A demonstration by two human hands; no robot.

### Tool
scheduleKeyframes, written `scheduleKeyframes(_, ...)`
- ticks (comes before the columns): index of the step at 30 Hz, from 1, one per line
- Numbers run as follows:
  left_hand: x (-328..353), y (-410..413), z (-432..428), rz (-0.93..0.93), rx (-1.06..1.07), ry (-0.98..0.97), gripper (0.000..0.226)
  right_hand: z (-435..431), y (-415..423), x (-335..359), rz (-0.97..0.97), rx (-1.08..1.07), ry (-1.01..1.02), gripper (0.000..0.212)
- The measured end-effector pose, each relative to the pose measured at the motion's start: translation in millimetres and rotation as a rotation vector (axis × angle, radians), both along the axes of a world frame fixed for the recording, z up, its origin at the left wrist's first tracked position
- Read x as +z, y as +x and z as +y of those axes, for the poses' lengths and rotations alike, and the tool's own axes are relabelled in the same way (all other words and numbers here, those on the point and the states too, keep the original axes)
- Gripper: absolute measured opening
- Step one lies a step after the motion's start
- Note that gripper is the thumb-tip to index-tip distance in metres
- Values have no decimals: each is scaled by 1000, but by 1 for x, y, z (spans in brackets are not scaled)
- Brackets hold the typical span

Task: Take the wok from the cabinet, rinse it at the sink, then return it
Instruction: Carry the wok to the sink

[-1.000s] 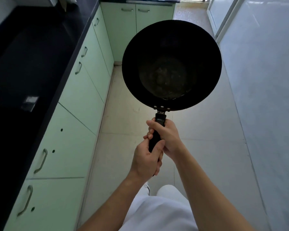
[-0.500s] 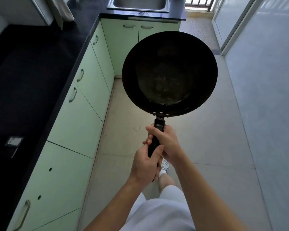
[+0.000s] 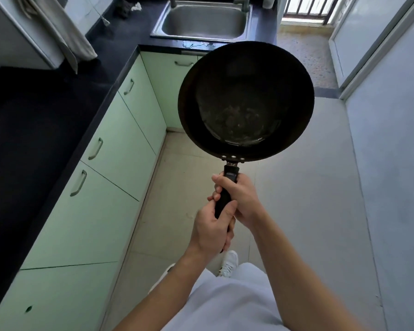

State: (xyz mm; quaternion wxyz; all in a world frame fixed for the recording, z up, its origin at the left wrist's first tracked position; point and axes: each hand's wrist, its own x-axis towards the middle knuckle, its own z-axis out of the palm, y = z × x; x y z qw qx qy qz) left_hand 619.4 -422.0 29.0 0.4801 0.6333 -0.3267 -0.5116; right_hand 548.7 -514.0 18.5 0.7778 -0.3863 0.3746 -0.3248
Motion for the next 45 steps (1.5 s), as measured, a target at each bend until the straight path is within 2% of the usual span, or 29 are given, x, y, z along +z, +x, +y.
scheduleKeyframes(14,-11,36,-168,1,80,13,28,-171,43,-19,4,58,46,23)
scheduleKeyframes(29,-14,202,-394,-80,93,35,36,-395,211,-11,5,17,80,27)
scheduleKeyframes(45,-33,280,-575,-34,166,116,30,-576,296,-41,23,76,185,28)
